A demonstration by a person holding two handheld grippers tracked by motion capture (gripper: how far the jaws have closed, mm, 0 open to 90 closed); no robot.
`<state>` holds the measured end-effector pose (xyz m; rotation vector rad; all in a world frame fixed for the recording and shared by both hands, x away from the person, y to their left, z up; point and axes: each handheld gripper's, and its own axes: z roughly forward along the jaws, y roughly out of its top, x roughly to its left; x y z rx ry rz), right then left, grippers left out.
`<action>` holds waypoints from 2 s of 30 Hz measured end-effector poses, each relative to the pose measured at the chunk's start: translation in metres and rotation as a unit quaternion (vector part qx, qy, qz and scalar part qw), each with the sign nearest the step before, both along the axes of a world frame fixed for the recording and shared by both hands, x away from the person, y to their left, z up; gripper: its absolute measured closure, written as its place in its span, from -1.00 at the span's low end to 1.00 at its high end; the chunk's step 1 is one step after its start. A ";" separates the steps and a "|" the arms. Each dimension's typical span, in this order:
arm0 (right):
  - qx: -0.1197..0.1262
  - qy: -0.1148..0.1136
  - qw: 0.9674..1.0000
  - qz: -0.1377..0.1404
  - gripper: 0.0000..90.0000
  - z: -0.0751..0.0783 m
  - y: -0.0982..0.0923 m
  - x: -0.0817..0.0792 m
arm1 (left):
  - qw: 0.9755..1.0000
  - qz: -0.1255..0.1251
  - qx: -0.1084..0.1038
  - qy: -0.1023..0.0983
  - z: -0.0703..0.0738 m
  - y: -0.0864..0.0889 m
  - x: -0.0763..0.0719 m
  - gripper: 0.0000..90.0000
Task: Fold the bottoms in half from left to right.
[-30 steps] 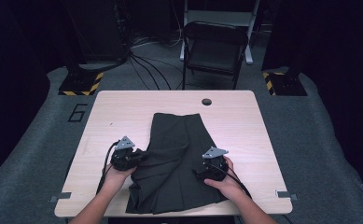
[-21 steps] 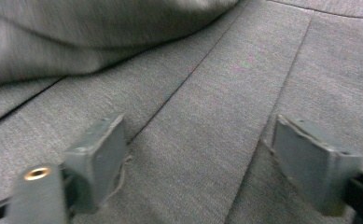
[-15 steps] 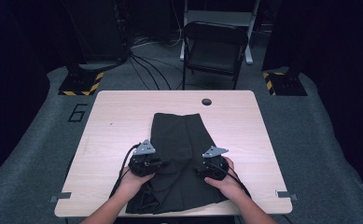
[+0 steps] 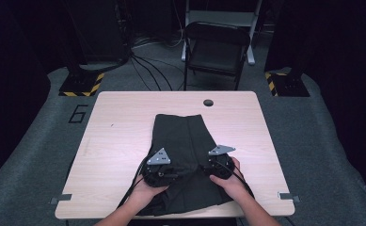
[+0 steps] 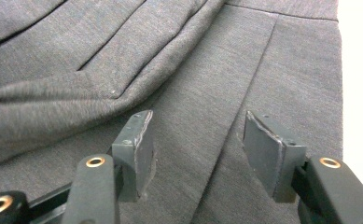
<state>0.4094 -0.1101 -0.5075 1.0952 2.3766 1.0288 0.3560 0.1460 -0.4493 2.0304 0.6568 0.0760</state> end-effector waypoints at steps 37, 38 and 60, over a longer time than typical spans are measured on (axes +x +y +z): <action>0.030 0.018 0.998 0.050 -0.20 0.044 0.048 0.012 | 0.988 0.147 0.016 -0.031 -0.016 0.109 0.015 -0.26; 0.017 0.025 0.997 0.065 -0.19 0.039 0.048 0.004 | 0.987 0.159 0.011 -0.027 -0.018 0.111 0.017 -0.32; -0.034 0.038 0.997 0.062 -0.08 0.015 0.014 -0.024 | 0.982 0.188 0.004 -0.023 -0.026 0.120 0.024 -0.54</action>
